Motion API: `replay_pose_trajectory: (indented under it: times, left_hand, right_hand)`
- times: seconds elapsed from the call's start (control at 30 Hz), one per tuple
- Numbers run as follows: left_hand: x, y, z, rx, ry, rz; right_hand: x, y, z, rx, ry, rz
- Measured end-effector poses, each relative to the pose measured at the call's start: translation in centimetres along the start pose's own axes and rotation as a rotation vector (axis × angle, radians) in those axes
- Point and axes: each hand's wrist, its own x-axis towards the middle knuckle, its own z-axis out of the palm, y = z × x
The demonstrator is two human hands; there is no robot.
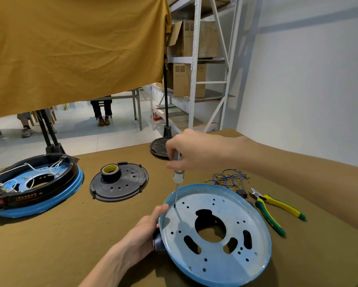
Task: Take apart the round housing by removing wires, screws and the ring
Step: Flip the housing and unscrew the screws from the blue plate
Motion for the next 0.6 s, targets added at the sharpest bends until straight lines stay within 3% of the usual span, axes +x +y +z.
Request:
replay_pose_trajectory:
  times: [0.07, 0.13, 0.23, 0.3, 0.43, 0.6]
  left_hand:
    - [-0.1, 0.0, -0.1, -0.005, 0.01, 0.0]
    - [-0.1, 0.1, 0.0, -0.005, -0.001, 0.001]
    - [-0.3, 0.0, 0.1, 0.005, -0.02, 0.015]
    - [-0.3, 0.1, 0.1, 0.006, -0.005, 0.02]
    - [-0.3, 0.1, 0.2, 0.04, 0.015, 0.03]
    - [-0.5, 0.1, 0.3, 0.039, 0.024, 0.04]
  right_hand:
    - [-0.1, -0.1, -1.0, 0.196, -0.132, -0.049]
    - [-0.3, -0.1, -1.5, 0.201, -0.219, -0.07]
    - [0.1, -0.5, -0.6, -0.148, -0.061, 0.0]
    - [0.4, -0.5, -0.1, -0.207, 0.0, 0.011]
    - [-0.9, 0.5, -0.4, 0.106, -0.008, -0.022]
    - [-4.7, 4.5, 0.6, 0.444, 0.213, 0.171]
